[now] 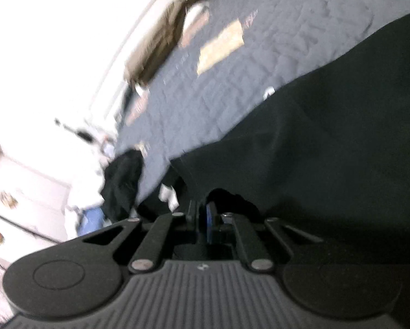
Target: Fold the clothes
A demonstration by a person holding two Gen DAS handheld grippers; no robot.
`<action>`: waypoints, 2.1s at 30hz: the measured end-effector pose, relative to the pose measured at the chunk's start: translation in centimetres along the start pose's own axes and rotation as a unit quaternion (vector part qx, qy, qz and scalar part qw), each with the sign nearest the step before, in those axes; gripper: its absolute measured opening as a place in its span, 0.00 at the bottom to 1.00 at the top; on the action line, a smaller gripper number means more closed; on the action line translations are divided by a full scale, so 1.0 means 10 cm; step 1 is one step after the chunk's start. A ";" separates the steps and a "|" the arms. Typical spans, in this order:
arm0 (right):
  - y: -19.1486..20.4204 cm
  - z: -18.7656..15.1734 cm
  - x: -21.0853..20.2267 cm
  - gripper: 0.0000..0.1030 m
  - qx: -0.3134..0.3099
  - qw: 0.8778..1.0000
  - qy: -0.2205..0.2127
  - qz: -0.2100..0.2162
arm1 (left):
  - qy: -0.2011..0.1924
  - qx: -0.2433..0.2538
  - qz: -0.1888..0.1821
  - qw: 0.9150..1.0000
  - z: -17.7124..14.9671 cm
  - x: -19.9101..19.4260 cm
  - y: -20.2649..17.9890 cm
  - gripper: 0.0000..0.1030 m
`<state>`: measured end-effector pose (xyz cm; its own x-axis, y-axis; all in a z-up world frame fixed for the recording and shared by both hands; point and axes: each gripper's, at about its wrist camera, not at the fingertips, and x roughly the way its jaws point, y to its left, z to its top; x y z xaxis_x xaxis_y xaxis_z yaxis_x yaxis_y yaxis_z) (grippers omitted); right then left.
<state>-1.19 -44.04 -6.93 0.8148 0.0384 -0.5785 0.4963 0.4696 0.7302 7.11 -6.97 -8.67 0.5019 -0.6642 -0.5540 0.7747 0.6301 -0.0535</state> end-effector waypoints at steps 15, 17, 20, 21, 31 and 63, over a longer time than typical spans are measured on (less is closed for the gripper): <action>0.33 -0.37 -0.01 0.38 -0.114 0.993 -0.022 0.018 | -0.019 -0.133 0.004 0.991 0.03 0.06 0.48 0.67; 0.39 -0.47 0.20 0.39 -0.127 0.992 0.006 0.010 | -0.016 -0.188 -0.010 0.982 0.02 0.13 0.64 0.68; 0.32 -0.57 0.52 0.39 -0.121 0.992 0.029 -0.028 | 0.013 -0.266 -0.023 0.964 -0.09 0.29 0.88 0.69; 0.27 -0.57 0.59 0.38 -0.117 0.992 0.031 -0.038 | 0.030 -0.280 -0.027 0.959 -0.14 0.34 0.93 0.69; 0.37 -0.64 0.26 0.43 -0.173 0.985 0.001 -0.027 | 0.002 -0.239 -0.044 0.970 -0.02 0.19 0.79 0.75; -0.52 -0.83 -1.89 0.69 -0.206 0.962 -0.157 -0.083 | -0.034 -0.157 -0.068 0.985 0.30 -0.02 -1.19 0.85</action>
<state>-21.61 -39.88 -2.80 0.8168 -0.3050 -0.4897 0.5193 0.7584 0.3938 -1.10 -15.55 -5.41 0.4344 -0.7702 -0.4669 0.6849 0.6192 -0.3842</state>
